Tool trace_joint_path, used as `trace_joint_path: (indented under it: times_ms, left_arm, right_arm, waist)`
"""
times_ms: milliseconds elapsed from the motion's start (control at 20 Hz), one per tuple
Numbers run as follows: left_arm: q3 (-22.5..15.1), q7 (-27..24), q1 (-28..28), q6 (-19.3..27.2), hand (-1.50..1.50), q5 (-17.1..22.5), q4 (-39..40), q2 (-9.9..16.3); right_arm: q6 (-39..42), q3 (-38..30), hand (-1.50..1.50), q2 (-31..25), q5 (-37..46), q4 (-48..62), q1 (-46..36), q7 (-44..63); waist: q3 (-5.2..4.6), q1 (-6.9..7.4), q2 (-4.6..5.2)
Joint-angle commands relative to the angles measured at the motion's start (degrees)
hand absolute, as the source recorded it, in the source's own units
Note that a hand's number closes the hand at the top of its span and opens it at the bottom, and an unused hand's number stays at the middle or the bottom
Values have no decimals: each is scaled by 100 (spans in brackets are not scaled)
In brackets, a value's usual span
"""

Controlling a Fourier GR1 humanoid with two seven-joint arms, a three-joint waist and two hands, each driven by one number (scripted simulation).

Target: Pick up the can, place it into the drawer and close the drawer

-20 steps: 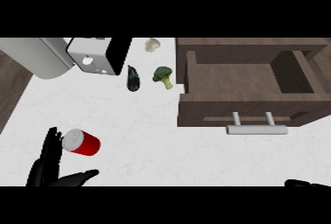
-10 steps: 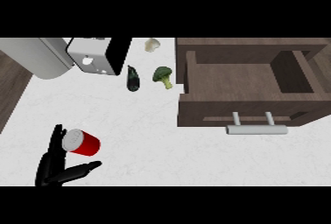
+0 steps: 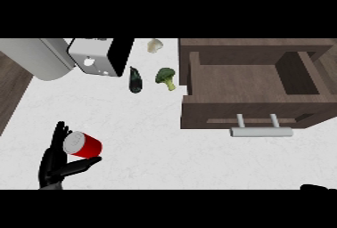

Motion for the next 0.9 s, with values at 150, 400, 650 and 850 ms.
trace_joint_path:
  times_ms: [150, 400, 650, 850]
  left_arm:
    - [-146, -579, -672, -4, -150, -82, 1032, -24]
    - [-156, -562, -1136, -585, -150, -16, 1566, 352]
    - [-289, -835, -1284, -888, 150, -1, 1846, 180]
    - [-285, -300, -1547, -771, 150, 183, 1444, 127]
  right_arm:
    - [-242, 162, -150, -26, 267, -75, -465, 410]
    - [5, 99, -150, 129, 197, -257, 54, 53]
    - [-4, -6, -150, 88, 139, -357, 78, 208]
    - [-61, -367, -150, -218, -218, -387, -279, 620]
  waist:
    - [-2, 1, 5]
    - [-1, -21, 3]
    - [-1, -25, 2]
    - [0, -21, -2]
